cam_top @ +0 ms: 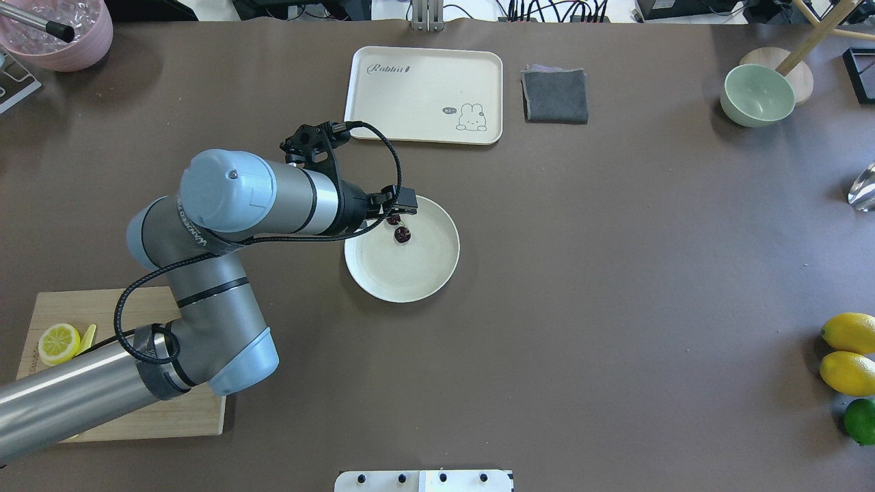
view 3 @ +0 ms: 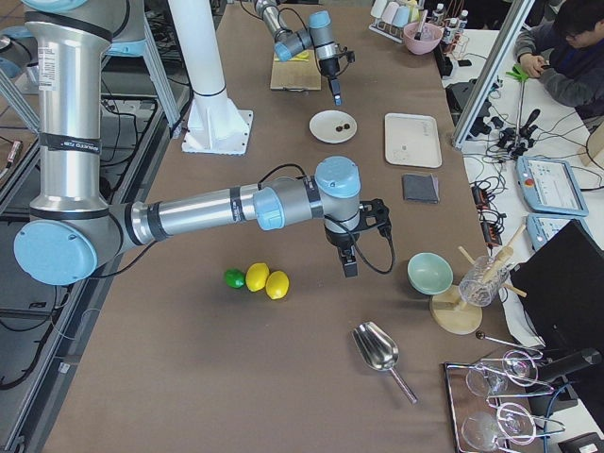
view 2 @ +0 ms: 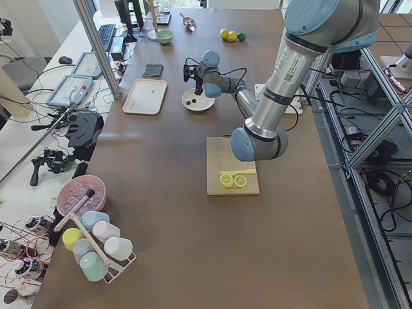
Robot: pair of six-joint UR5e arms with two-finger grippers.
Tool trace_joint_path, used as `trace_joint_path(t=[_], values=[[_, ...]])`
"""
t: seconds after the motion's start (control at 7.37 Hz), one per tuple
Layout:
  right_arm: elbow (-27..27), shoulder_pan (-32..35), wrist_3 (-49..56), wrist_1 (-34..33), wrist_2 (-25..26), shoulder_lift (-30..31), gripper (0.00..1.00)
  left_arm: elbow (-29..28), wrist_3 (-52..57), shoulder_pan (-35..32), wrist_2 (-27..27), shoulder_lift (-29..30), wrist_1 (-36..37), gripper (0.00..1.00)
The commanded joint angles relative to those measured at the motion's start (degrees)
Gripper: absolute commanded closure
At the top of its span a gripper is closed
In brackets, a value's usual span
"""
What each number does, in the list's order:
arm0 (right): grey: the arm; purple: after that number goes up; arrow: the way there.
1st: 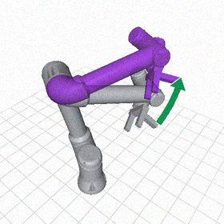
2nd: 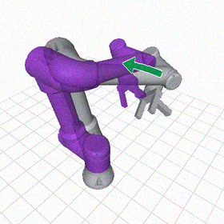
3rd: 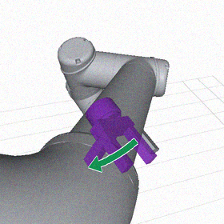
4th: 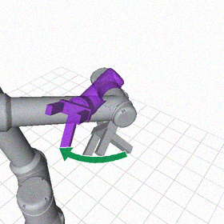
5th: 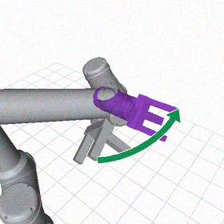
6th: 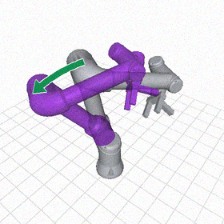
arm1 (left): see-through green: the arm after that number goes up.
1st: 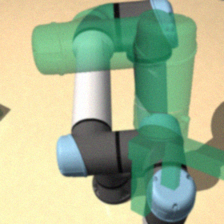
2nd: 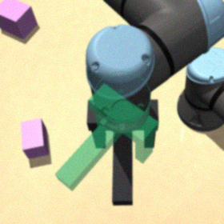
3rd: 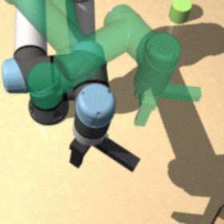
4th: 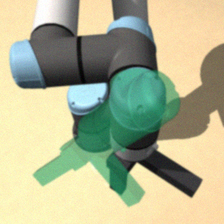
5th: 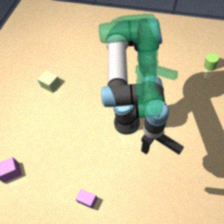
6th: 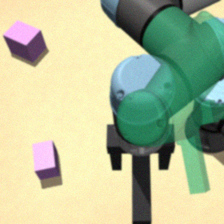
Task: Place red cherry on plate
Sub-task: 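Lower the cherries onto the plate and open the left gripper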
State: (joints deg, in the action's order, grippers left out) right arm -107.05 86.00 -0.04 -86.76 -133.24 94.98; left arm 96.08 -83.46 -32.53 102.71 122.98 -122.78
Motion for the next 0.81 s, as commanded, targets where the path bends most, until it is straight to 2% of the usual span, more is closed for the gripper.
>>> trace_joint_path(t=[0.0, 0.14, 0.27, 0.41, 0.54, 0.68], values=[[-0.08, 4.86, 12.20, -7.16, 0.34, 1.69, 0.00, 8.11, 10.78, -6.97, 9.54, -1.60, 18.34, 0.02], [-0.09, 6.80, 15.30, -7.63, 0.52, 3.88, 0.00, 11.55, 20.34, -12.68, 14.48, -2.48, 30.03, 0.02], [0.09, 6.99, 16.64, -7.72, 3.04, 4.94, 0.00, 12.81, 34.01, -19.70, 20.36, -2.66, 39.98, 0.02], [0.26, 6.99, 16.65, -7.89, 5.68, 5.74, 0.00, 14.21, 46.42, -26.99, 22.25, -4.40, 46.78, 0.02], [0.79, 6.90, 16.65, -7.72, 5.97, 6.44, 0.00, 15.79, 59.42, -33.15, 22.35, -10.16, 50.76, 0.02], [1.23, 6.90, 16.56, -7.72, 6.06, 6.53, 0.00, 14.76, 73.21, -42.00, 22.44, -14.48, 52.37, 0.02]])
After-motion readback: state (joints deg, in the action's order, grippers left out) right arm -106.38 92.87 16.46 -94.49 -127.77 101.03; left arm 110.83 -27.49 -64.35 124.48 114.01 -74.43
